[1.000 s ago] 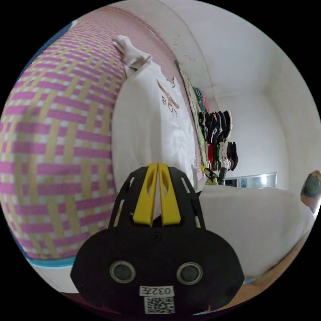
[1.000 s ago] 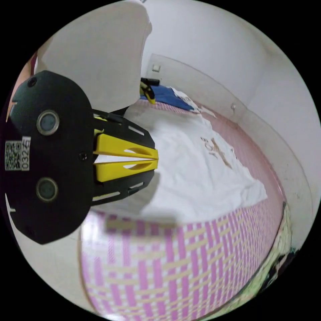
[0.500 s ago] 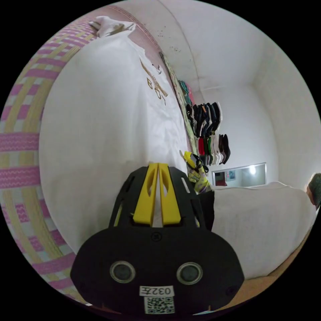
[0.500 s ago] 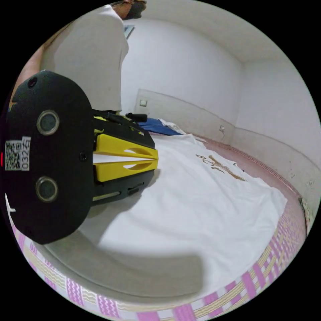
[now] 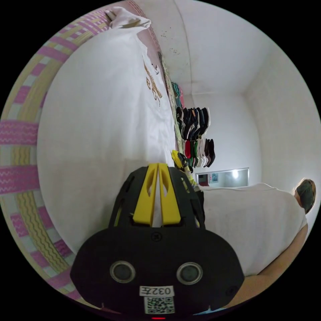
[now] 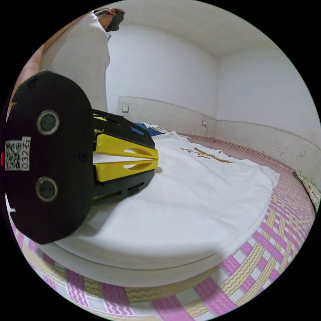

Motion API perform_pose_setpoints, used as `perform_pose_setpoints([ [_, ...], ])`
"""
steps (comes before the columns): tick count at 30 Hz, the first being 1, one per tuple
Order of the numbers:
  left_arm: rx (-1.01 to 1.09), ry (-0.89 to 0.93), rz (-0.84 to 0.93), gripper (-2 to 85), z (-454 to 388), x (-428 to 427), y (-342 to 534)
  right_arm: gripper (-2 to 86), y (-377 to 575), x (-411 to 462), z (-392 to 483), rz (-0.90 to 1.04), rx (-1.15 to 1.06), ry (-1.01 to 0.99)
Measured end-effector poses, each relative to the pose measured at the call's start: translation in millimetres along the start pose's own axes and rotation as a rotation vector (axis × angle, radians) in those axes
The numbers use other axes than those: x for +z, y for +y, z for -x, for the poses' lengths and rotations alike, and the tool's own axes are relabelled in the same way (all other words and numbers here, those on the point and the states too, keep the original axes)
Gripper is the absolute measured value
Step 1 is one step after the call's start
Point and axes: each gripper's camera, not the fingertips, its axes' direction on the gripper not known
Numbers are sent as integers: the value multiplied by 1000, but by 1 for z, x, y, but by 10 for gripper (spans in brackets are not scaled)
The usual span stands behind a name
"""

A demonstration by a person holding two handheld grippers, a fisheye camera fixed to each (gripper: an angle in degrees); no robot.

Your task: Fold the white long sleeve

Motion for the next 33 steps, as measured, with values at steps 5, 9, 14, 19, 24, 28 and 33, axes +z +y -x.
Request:
perform_pose_setpoints([
  [5, 25, -26, -33, -9, -7, -13, -1, -10, 6, 1, 2, -1, 0, 9],
  [9, 7, 21, -259, -9, -3, -76, -13, -10, 10, 3, 6, -4, 2, 32],
  [14, -36, -158, -403, -9, 15, -170, -94, -10, 13, 9, 17, 2, 21, 99],
  [19, 9, -423, -235, 2, 14, -177, -197, -10, 16, 14, 25, -14, 92, 146],
  [24, 156, -613, -47, 58, -13, -118, -257, -10, 25, 18, 36, -56, 145, 190],
  [28, 261, -772, -31, 68, -39, -68, -257, -10, 30, 22, 44, -81, 167, 224],
  [33, 290, -1063, -137, 25, -49, -32, -242, -10, 30, 28, 54, -81, 177, 270],
])
